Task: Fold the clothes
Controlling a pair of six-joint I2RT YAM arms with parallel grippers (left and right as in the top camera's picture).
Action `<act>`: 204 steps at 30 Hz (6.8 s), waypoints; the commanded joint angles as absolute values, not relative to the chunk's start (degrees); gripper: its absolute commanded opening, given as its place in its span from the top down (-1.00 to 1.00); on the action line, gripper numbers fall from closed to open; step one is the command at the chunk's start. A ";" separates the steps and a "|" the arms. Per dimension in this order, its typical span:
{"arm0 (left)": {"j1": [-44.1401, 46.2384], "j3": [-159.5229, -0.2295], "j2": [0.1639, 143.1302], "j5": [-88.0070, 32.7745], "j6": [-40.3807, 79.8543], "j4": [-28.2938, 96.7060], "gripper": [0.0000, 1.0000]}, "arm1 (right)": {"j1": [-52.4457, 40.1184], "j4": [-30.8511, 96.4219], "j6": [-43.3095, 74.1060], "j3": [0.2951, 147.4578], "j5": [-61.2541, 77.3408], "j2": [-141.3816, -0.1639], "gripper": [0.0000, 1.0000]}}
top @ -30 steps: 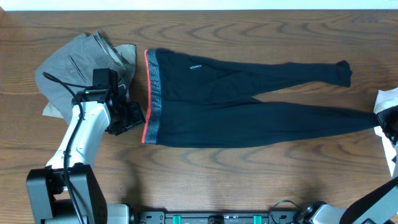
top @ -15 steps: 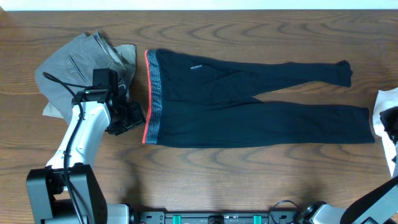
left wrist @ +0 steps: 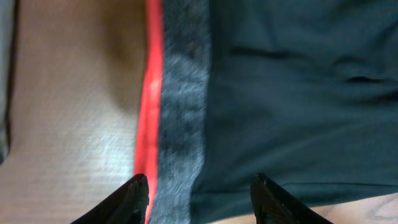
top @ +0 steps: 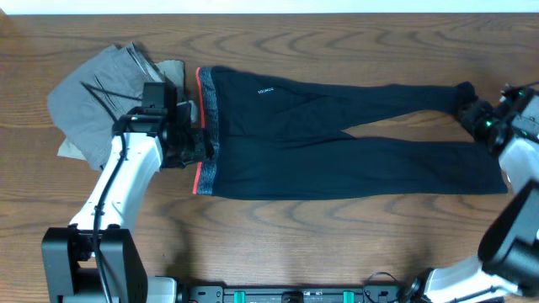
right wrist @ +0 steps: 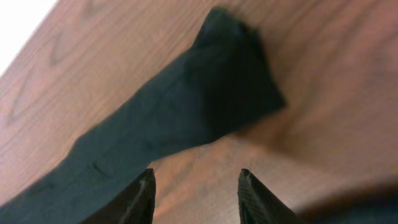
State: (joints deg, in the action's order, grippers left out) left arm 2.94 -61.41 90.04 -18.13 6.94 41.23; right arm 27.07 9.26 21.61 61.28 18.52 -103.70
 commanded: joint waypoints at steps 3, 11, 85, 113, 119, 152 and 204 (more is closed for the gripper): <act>3.86 -62.59 89.69 -18.85 4.54 39.92 -0.10 | 26.44 11.92 16.16 72.47 21.67 -111.79 0.13; 3.84 -62.59 89.69 -18.85 4.78 39.55 -0.10 | 26.41 16.45 11.51 85.08 20.27 -120.16 0.09; 5.34 -62.15 89.91 -18.85 5.17 36.75 -0.22 | 28.29 6.57 26.98 86.98 20.12 -123.39 0.46; 5.34 -62.15 89.91 -18.87 5.19 36.80 -0.22 | 29.17 14.15 15.92 86.32 21.61 -127.52 0.63; 5.34 -62.15 89.91 -18.87 5.19 36.77 -0.22 | 29.87 11.51 16.21 86.37 26.74 -125.97 0.85; 5.34 -62.15 89.91 -18.85 5.17 36.80 -0.25 | 31.14 14.24 15.16 86.43 30.04 -126.52 0.84; 9.37 -62.11 94.24 -18.81 -0.12 35.77 -0.24 | 26.87 10.35 44.69 86.46 3.75 -122.65 0.85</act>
State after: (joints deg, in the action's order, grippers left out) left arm 8.58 -61.54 91.98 -18.28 2.72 35.55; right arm 27.35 12.27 45.39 85.97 4.49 -119.61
